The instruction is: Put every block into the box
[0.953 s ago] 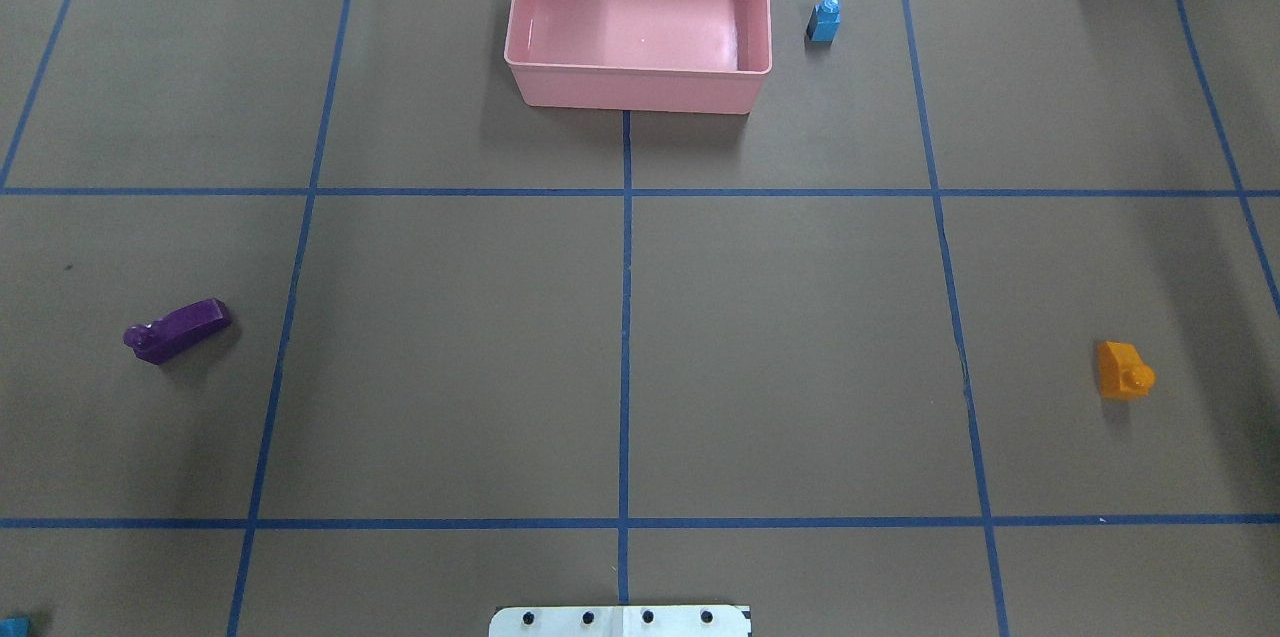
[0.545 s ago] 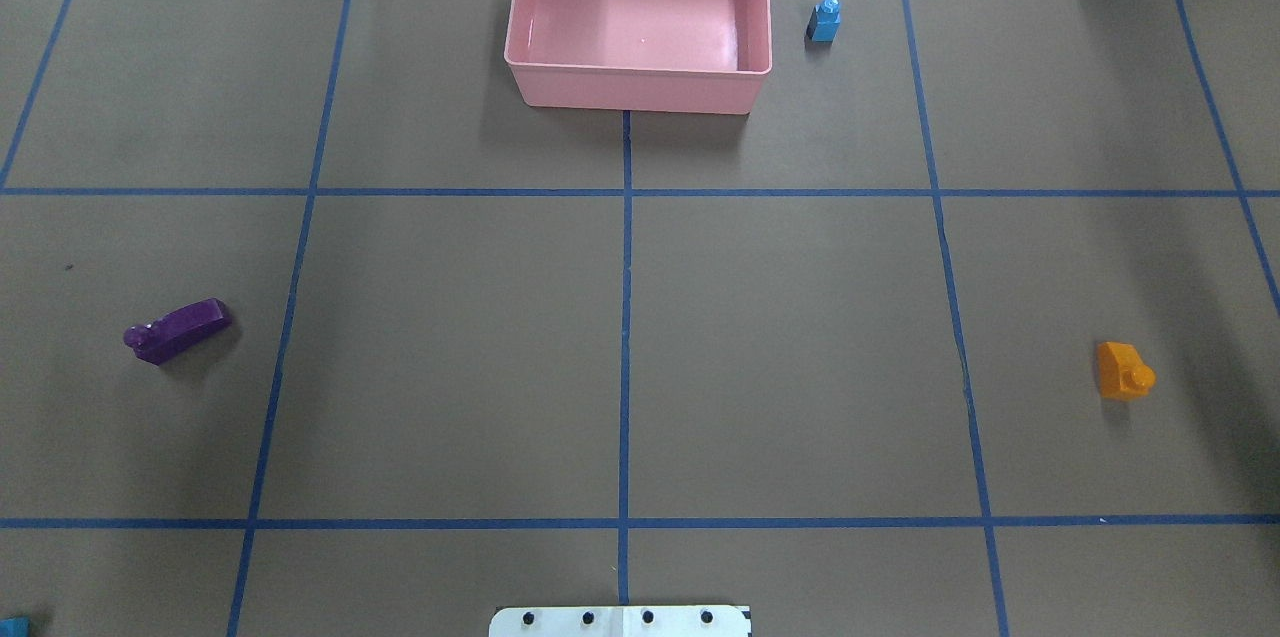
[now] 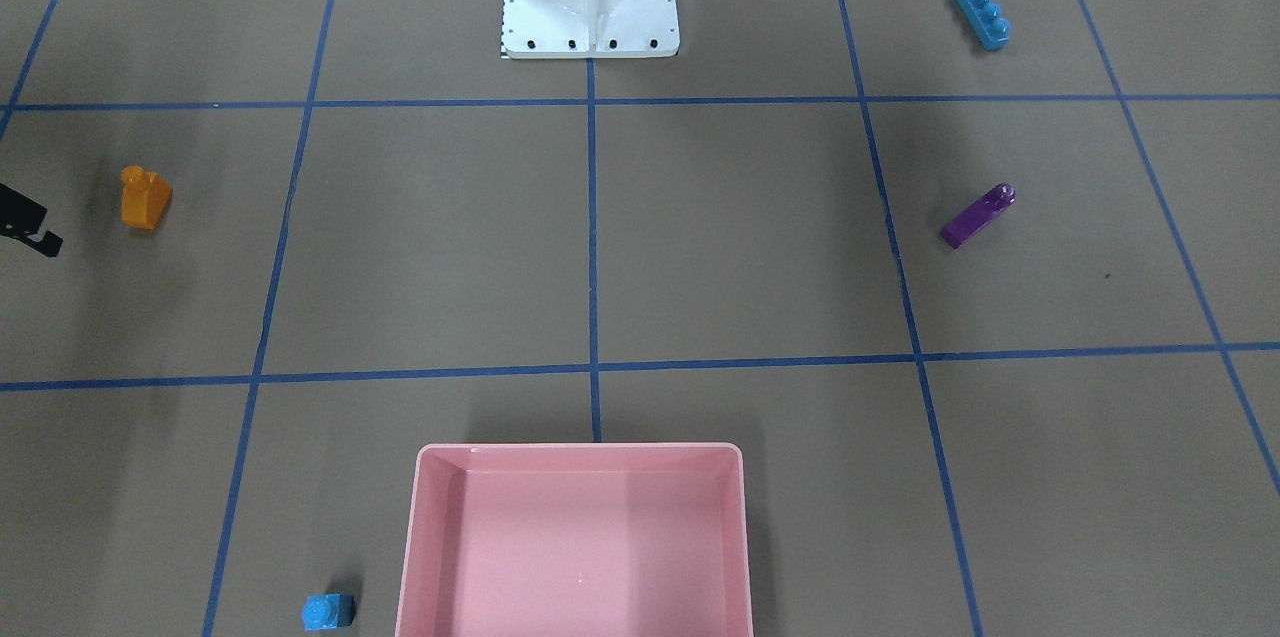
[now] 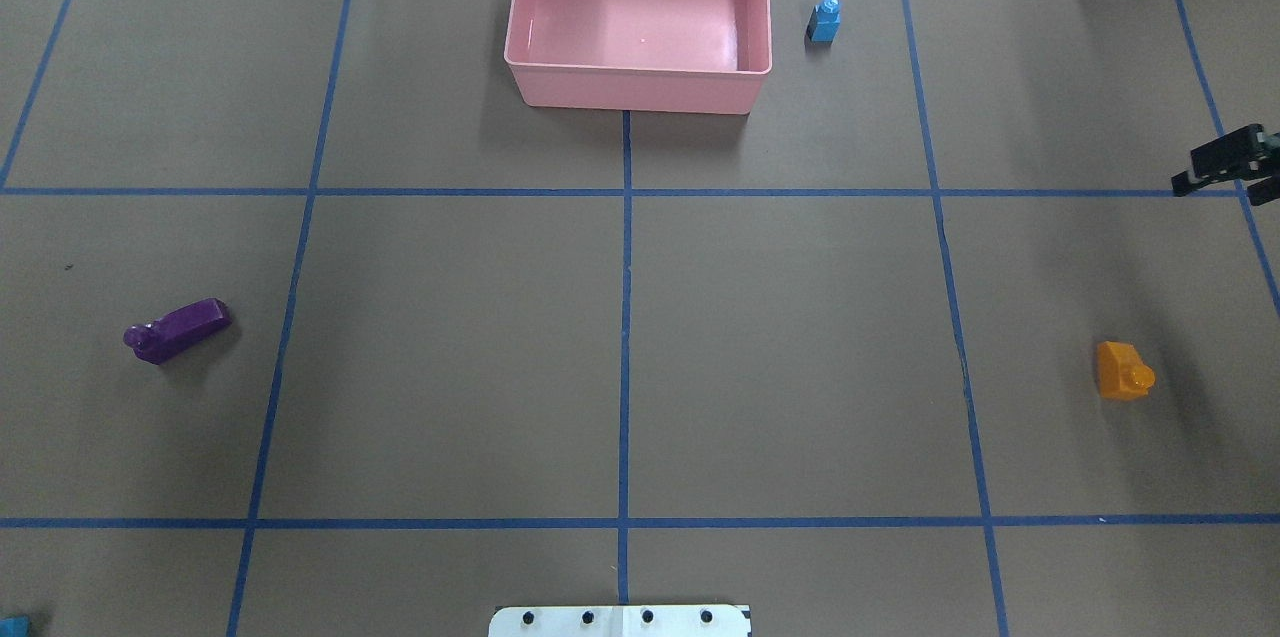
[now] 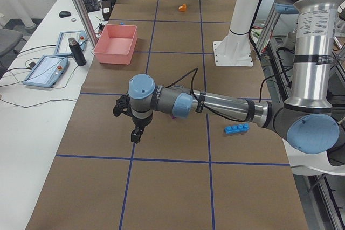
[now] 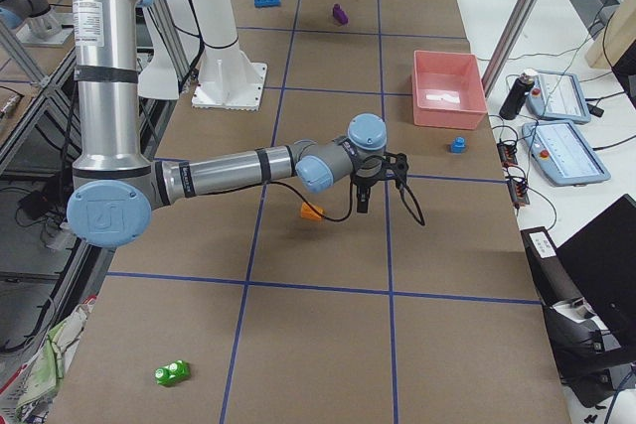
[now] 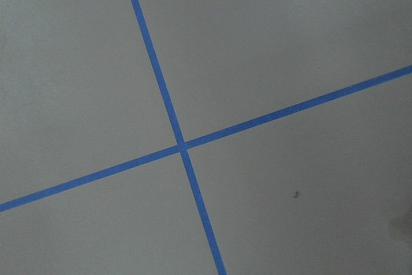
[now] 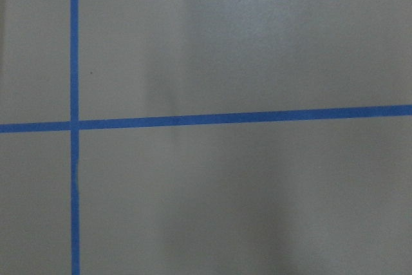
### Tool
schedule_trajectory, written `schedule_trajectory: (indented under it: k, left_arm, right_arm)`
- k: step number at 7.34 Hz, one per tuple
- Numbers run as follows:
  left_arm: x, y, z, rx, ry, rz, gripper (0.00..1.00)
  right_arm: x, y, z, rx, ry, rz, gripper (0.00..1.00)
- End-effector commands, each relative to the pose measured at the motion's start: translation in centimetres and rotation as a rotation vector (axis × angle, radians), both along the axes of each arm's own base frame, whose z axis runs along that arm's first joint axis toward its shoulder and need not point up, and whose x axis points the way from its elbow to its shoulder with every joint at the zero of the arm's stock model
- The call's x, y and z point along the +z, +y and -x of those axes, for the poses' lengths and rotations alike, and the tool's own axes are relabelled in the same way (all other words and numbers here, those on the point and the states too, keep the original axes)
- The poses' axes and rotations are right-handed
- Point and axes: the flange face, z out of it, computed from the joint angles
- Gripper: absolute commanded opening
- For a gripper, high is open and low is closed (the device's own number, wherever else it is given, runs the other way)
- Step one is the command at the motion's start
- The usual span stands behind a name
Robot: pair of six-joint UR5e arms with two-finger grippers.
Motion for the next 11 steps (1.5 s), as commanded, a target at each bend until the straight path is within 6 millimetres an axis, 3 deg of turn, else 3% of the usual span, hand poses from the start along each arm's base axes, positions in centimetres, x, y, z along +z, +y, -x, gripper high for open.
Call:
schedule_trajectory:
  k: [1, 3, 4, 6, 7, 8, 10, 11]
  left_arm:
    - [-0.2, 0.1, -0.5, -0.009, 0.041, -0.006, 1.0]
    - [-0.1, 0.2, -0.5, -0.008, 0.046, -0.002, 1.0]
    - [-0.2, 0.2, -0.5, -0.008, 0.047, -0.004, 1.0]
    - [0.0, 0.2, -0.5, -0.007, 0.046, -0.002, 1.0]
    - [0.0, 0.3, -0.4, -0.008, 0.046, 0.0, 1.0]
    - [0.0, 0.3, -0.5, -0.007, 0.046, 0.0, 1.0]
    - [0.2, 0.3, -0.5, -0.007, 0.046, 0.004, 1.0]
    - [0.3, 0.4, -0.6, -0.005, 0.056, 0.011, 1.0]
  right_arm:
    - [1.7, 3.4, 7.4, 0.012, 0.085, 0.058, 1.0]
    - [4.3, 6.9, 8.0, -0.043, 0.115, 0.103, 1.0]
    - [4.6, 7.8, 9.1, -0.076, 0.118, 0.109, 1.0]
    - [4.6, 9.3, 9.5, -0.112, 0.108, 0.122, 0.99]
    - [4.8, 9.8, 10.0, -0.128, 0.112, 0.123, 0.89]
    - [4.8, 10.0, 10.1, -0.137, 0.111, 0.128, 0.7]
    - [5.1, 10.2, 9.9, -0.143, 0.115, 0.135, 0.18]
    - [5.0, 10.0, 9.4, -0.143, 0.104, 0.147, 0.0]
